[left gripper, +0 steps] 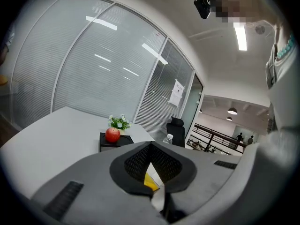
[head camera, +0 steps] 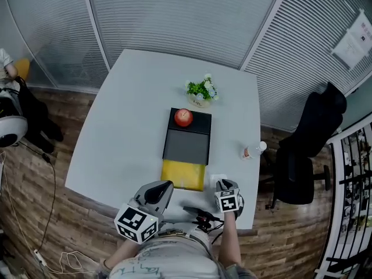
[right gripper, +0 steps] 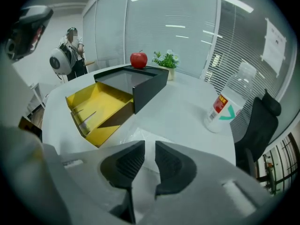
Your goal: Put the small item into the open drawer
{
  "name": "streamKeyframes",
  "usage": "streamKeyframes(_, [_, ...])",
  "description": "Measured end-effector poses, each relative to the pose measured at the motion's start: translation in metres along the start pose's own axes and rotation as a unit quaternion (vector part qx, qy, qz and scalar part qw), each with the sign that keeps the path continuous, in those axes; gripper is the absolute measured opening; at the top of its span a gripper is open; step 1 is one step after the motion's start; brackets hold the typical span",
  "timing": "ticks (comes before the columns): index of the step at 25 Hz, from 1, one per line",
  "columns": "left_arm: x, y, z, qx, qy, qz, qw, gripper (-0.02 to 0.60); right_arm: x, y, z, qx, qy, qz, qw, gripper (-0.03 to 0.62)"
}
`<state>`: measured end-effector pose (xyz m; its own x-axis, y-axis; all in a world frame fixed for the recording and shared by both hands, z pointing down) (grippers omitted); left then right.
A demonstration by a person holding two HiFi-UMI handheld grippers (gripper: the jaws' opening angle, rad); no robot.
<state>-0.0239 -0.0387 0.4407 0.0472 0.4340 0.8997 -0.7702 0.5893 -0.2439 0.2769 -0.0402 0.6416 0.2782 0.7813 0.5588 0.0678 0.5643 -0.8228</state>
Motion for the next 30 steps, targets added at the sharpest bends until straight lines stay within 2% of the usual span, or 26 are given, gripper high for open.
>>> streamKeyframes(8, [0.001,0.004,0.001,-0.008,0.004,-0.001,1.0,-0.003,0.006,-0.015,0.002,-0.002,-0.01,0.029,1.0,0.078])
streamKeyframes(12, [0.002,0.003,-0.002,-0.002,0.002,-0.001,1.0,-0.003,0.01,-0.019,0.001,-0.007,-0.035,0.023,0.999,0.042])
streamKeyframes(16, [0.002,0.003,-0.003,0.004,0.0,0.001,1.0,-0.003,0.01,-0.019,0.0,0.0,-0.034,0.028,0.999,0.015])
streamKeyframes(25, [0.0,0.006,-0.004,0.022,0.001,0.003,0.9998,-0.003,0.011,-0.013,0.003,0.009,-0.033,0.032,0.999,0.006])
streamKeyframes(30, [0.0,0.006,-0.005,0.027,0.003,0.005,0.9996,-0.003,0.015,-0.005,0.001,0.01,-0.05,0.042,0.998,0.006])
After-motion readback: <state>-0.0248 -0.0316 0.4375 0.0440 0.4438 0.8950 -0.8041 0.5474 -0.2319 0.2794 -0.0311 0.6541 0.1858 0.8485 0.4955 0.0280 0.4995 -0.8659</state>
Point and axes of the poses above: the fingertips, and each gripper's own axes: y backward along the fingers, z to its left, x out of its underside, the point moved 9 cm from there along y, backward along the fingers, and after that the axes turned 2 degrees about -y, right-handed, at the moved point
